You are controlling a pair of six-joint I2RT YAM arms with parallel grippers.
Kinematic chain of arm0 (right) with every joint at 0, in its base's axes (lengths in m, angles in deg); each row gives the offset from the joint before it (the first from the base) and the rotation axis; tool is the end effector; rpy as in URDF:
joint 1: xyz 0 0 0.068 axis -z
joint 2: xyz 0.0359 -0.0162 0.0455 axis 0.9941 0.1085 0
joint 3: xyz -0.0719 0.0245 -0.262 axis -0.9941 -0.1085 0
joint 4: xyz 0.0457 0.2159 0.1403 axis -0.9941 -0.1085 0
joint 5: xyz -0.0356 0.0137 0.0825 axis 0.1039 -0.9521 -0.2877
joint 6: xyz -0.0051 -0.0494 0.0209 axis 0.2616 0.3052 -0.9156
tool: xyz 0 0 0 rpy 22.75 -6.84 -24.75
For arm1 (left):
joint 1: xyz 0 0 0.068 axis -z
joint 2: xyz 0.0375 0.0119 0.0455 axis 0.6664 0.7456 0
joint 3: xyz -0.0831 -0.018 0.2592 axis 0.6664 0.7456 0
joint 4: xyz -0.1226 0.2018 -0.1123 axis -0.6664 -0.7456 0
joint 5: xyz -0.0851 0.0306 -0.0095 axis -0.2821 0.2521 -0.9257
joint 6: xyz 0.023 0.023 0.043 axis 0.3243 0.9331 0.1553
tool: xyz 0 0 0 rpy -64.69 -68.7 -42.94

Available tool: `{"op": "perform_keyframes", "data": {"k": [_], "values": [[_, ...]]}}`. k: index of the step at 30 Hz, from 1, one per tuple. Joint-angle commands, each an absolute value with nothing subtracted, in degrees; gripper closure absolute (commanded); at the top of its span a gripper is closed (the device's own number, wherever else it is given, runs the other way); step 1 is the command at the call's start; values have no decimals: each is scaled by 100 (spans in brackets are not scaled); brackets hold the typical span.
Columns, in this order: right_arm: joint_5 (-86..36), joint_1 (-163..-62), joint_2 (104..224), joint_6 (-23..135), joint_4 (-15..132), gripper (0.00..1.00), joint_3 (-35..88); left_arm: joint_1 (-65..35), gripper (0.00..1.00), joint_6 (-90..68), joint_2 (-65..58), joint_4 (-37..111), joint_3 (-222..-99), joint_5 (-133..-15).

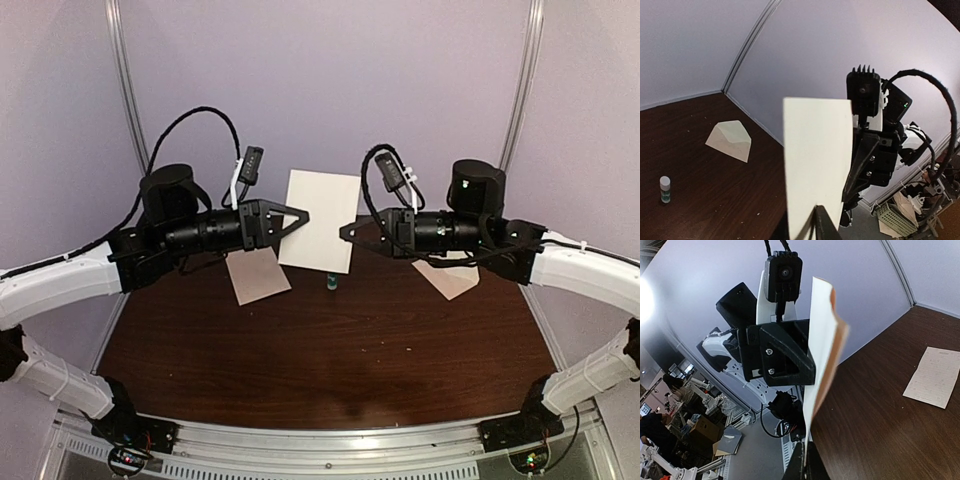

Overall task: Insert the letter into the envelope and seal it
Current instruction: Pass from the right arm to the left, then move the envelope to the center of the board.

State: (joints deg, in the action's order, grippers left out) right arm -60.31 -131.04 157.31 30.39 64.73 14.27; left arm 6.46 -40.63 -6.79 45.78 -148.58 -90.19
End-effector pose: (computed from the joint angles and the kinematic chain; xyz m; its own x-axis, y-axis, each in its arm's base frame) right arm 0.1856 0.2369 0.3728 -0.5870 -0.0582 -0.8075 -0.8095 0.0285 0.5864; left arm 0.1876 -0.2324 0.3709 -0.6438 -0.1874 -0.7419 0.7049 0.2318 -0.6703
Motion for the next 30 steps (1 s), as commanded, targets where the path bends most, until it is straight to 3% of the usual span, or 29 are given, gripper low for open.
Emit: {"op": "perform_keyframes", "data": {"k": [1,3,10,14,25,30], "values": [[-5823,-13125,15752,3424,5967,100,1808,555,95,-3958,-593,4423,-15082,-9320],[-5606,-13117,15756,3474,5762,93,1863,486,100,-3922,-576,4266,-15112,-9283],[-5012,-12944,15613,3582,5389,49,1973,-257,100,-3219,-435,3453,-15344,-9501],[-4481,-12730,15519,3673,4990,31,2052,-1049,100,-2438,-307,3151,-15381,-9745],[-3600,-11371,15679,3189,5046,16,1148,-3059,100,-1937,-136,4907,-14819,-10943],[-3627,-10768,15871,3134,5366,15,657,-3697,100,-2330,-118,5077,-14563,-11502]]}}
